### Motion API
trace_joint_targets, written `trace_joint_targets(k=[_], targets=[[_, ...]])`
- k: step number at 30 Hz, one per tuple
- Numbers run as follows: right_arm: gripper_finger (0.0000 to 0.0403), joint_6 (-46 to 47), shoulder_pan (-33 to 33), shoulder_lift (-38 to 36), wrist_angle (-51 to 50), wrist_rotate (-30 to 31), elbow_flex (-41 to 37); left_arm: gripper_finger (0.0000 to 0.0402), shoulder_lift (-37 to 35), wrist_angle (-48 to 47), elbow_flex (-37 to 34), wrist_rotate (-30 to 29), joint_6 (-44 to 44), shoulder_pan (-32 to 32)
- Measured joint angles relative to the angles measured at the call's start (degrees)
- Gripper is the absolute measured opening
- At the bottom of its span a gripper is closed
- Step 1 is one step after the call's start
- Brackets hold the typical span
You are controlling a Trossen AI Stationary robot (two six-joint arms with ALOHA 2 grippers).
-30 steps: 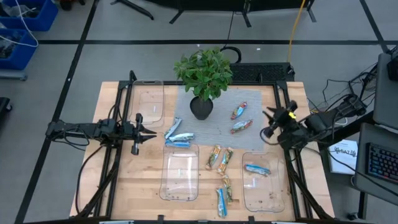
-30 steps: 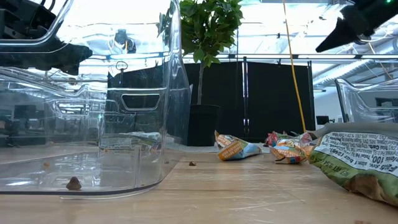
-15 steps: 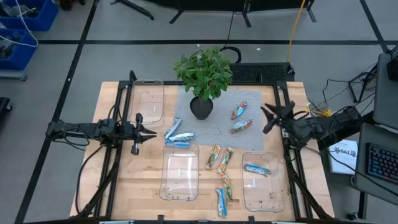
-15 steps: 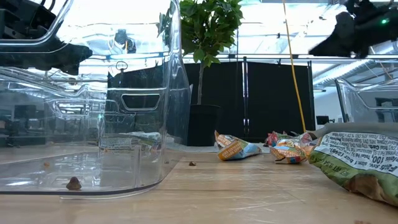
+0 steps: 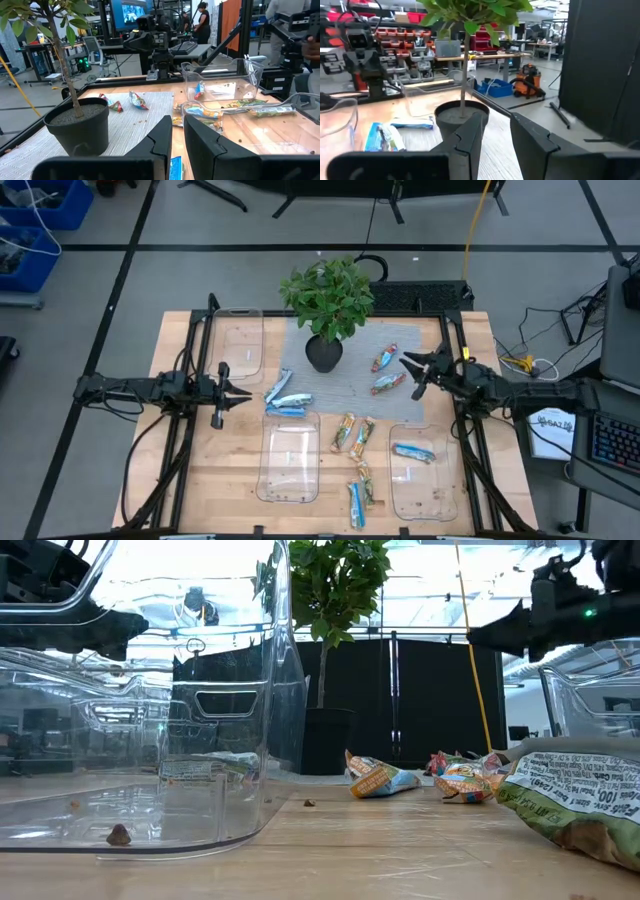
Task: Pick and place Granola Bars by type
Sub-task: Put the red granola bar into the bottom right transparent bin
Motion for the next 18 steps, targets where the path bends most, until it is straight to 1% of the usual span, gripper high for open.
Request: trace_joint_targets(k=[6,10,12,16,18], targets=[[0.0093,0.9,-5.9,8.2,3.0,-5.1,0.0,0.0058,0.0,0.0,0.0,0.0,0.0,0.0],[0.0093,3.6,-7.4,14.1,3.6,-6.7,0.0,0.0058,0.0,0.0,0.0,0.0,0.0,0.0],[0.0093,3.2,-7.4,16.6,3.7,-6.7,0.2,0.0058,0.0,0.0,0.0,0.0,0.0,0.0],[0.0093,0.6,-8.9,20.7,3.7,-6.7,5.1,0.0058,0.0,0.0,0.0,0.0,0.0,0.0],[0.0093,0.7,-10.5,22.4,-0.1,-8.4,10.1,0.0058,0.0,0.0,0.0,0.0,0.0,0.0]])
